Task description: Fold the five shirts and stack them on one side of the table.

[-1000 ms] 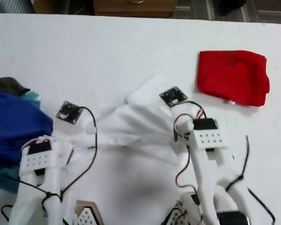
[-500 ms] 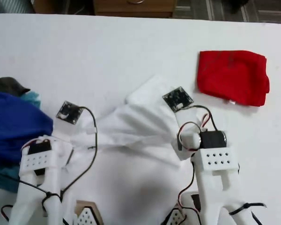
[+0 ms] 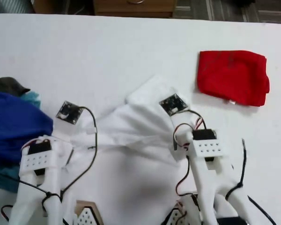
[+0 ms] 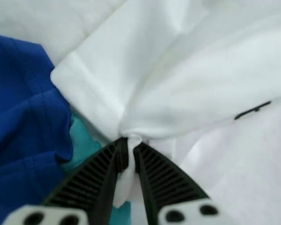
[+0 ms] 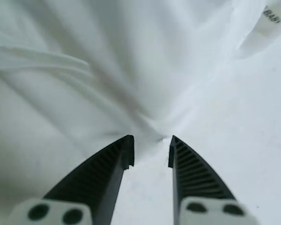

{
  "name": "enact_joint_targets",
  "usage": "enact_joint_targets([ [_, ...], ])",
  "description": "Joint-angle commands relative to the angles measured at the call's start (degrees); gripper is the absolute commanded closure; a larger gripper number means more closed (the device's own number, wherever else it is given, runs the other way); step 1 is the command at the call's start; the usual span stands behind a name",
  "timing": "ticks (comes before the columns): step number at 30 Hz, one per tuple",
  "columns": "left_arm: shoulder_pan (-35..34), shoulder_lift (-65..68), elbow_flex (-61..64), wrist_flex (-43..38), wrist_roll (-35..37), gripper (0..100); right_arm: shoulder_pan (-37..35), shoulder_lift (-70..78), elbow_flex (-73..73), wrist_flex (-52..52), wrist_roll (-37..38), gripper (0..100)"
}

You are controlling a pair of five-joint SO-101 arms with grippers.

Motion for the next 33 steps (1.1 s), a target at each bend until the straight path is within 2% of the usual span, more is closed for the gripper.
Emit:
enact_joint_targets([
  [1,-0.5,-0.7,0.0,-0.6,0.5,97,-0.9,2.9,-0.4,-0.8,0.5,87.5],
  [4,-0.5,-0.7,0.0,-0.6,0.5,97,-2.1,3.3,-0.4,-1.5,0.4,89.8],
  [7,-0.5,-0.7,0.0,-0.6,0.5,97,-1.8,2.1,-0.7,-2.2,0.1,98.8],
  [11,-0.5,-0.7,0.0,-0.6,0.5,97,-1.5,-2.2,-0.5,-1.2,0.0,98.0],
  [24,-0.5,-0.7,0.0,-0.6,0.5,97,-2.1,-24.5,-0.4,12.6,0.9,97.7],
  [28,-0.5,-0.7,0.0,-0.6,0.5,97,-4.8,-26.8,1.9,13.8,9.6,97.8],
  [33,-0.5,-0.7,0.0,-0.6,0.5,97,-5.3,-26.6,3.8,11.9,9.7,97.8],
])
